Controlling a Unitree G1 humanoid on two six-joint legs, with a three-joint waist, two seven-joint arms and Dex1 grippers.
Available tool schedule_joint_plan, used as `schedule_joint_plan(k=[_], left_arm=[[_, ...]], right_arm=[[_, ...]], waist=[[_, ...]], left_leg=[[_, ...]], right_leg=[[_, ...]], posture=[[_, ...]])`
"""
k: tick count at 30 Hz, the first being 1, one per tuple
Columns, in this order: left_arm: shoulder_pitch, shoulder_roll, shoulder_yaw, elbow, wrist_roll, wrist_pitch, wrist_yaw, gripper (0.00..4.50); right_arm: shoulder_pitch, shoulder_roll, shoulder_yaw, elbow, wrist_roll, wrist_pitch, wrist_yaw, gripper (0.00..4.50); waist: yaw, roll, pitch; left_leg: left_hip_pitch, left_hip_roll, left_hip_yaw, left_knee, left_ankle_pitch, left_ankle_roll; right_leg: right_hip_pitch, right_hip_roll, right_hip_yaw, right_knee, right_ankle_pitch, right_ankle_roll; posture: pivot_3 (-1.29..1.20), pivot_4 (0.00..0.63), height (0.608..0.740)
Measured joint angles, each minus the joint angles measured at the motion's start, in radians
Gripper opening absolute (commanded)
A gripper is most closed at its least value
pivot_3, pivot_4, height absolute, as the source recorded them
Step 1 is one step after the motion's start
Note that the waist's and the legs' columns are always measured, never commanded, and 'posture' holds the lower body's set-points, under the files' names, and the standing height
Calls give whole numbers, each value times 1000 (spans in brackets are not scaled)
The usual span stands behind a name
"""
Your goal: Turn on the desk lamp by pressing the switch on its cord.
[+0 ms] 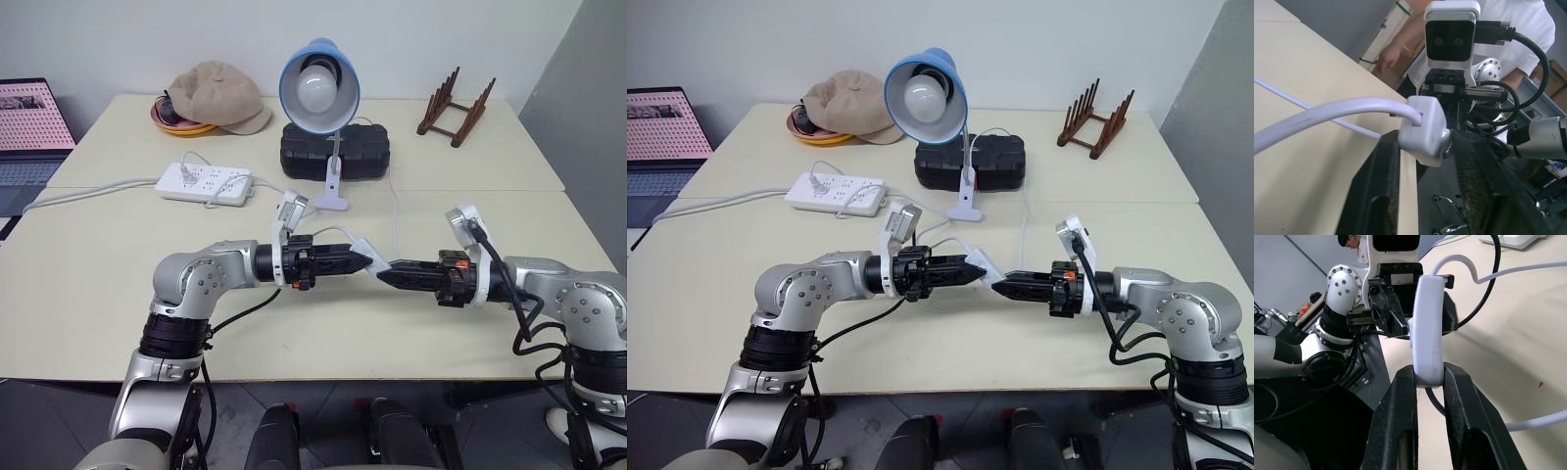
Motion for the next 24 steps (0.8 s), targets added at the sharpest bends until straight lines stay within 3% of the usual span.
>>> schedule_joint_plan(k=[3, 15, 17, 24], left_arm=[[0, 1, 6, 0, -18, 0, -10, 649], [7, 8, 22, -3, -55, 37, 1, 585], [16, 12, 12, -3, -41, 8, -1, 1286], [70, 77, -12, -6, 44, -50, 6, 2628]], right_arm=[[-4, 0, 0, 0, 8, 0, 6, 364], [-8, -5, 20, 0, 1, -23, 24, 364], [-8, -7, 32, 3, -13, -33, 24, 364], [-81, -6, 73, 83, -88, -100, 33, 364]], waist=[[0, 0, 0], [0, 0, 0], [0, 0, 0], [-1, 0, 0]], left_leg=[[0, 0, 0, 0, 0, 0], [0, 0, 0, 0, 0, 0], [0, 0, 0, 0, 0, 0], [0, 0, 0, 0, 0, 0]], right_leg=[[0, 0, 0, 0, 0, 0], [0, 0, 0, 0, -1, -1], [0, 0, 0, 0, -1, -1], [-1, 0, 0, 0, -3, -5]], posture=[[0, 150, 740], [0, 150, 740], [0, 150, 740], [0, 150, 740]])
